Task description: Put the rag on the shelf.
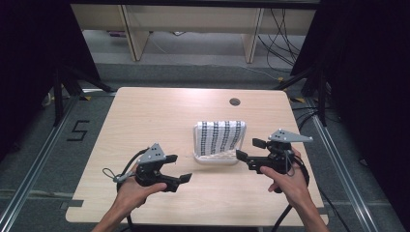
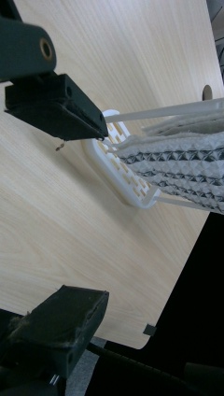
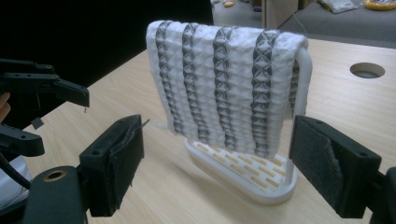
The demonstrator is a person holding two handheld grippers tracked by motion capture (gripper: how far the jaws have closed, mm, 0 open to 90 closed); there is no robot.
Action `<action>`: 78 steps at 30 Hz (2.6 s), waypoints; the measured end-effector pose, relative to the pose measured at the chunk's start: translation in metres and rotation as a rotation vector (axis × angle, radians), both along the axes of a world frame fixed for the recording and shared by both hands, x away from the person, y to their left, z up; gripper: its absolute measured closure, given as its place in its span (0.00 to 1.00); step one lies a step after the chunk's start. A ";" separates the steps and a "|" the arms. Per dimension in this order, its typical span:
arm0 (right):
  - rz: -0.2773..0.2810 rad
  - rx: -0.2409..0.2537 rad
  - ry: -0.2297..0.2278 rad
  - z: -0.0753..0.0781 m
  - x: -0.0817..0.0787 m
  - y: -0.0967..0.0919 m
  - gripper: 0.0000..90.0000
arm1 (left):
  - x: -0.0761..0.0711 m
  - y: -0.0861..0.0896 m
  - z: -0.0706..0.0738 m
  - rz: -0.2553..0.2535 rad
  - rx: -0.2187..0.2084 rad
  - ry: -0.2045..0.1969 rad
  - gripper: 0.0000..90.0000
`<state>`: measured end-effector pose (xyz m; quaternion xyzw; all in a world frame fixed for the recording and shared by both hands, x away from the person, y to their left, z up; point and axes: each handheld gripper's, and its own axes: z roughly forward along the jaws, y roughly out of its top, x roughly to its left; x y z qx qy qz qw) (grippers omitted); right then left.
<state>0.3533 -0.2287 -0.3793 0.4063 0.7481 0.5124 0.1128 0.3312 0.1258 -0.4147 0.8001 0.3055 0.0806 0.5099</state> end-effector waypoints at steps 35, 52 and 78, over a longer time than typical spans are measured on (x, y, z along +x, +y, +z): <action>0.027 -0.066 0.010 -0.049 -0.024 0.014 0.21 | -0.020 0.016 -0.047 0.037 0.024 0.031 0.19; 0.065 -0.145 0.038 -0.080 -0.043 0.023 0.21 | -0.039 0.026 -0.064 0.050 0.025 0.054 0.19; 0.115 -0.251 0.042 -0.110 -0.062 0.028 0.21 | -0.053 0.014 -0.082 0.040 0.116 0.024 0.19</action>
